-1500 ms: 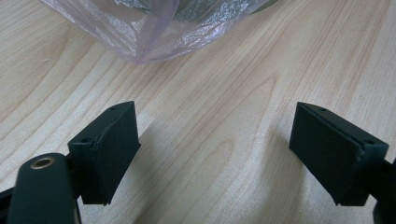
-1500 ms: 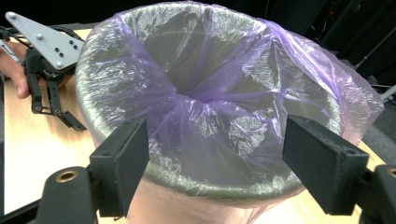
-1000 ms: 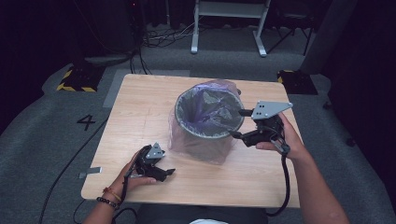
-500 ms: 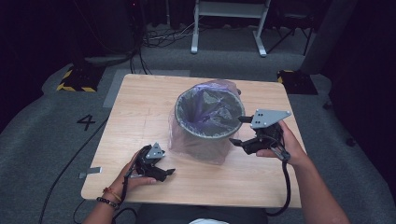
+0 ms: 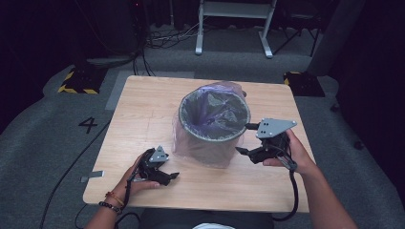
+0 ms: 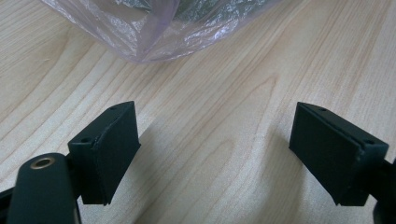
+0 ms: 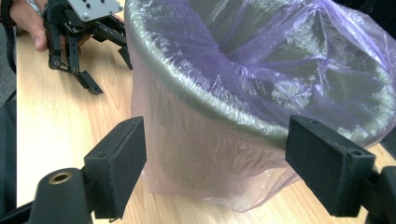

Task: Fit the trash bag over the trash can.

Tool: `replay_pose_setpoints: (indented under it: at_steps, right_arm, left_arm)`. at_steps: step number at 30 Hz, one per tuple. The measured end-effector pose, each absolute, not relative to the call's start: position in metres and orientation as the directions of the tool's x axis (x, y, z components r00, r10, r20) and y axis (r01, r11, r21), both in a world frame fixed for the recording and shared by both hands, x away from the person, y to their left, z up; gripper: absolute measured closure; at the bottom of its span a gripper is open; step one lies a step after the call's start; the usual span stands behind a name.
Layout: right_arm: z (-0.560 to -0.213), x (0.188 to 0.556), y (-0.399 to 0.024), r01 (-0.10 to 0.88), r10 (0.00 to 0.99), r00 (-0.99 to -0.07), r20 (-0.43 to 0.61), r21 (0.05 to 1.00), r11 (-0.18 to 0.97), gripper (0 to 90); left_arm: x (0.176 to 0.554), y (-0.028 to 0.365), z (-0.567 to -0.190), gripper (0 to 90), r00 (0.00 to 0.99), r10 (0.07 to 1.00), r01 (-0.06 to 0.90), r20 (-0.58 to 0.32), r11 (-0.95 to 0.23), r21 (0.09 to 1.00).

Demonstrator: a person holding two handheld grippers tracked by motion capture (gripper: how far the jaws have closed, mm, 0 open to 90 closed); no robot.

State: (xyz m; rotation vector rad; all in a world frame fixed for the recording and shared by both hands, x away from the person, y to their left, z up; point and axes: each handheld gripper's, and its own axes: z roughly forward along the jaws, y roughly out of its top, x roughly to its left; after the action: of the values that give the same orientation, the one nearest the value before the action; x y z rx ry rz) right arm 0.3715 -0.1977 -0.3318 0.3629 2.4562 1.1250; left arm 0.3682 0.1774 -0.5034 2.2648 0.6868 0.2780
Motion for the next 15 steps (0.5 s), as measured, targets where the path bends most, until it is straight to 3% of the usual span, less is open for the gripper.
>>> replay_pose_setpoints:
  at_steps: [15]
  right_arm:
    - [-0.346,0.367,-0.205,0.065,0.402,-0.876,-0.266,0.761,0.646,20.2]
  left_arm:
    - [0.368,0.177,-0.503,15.5,0.833,0.553,0.392,-0.007,-0.583,0.712]
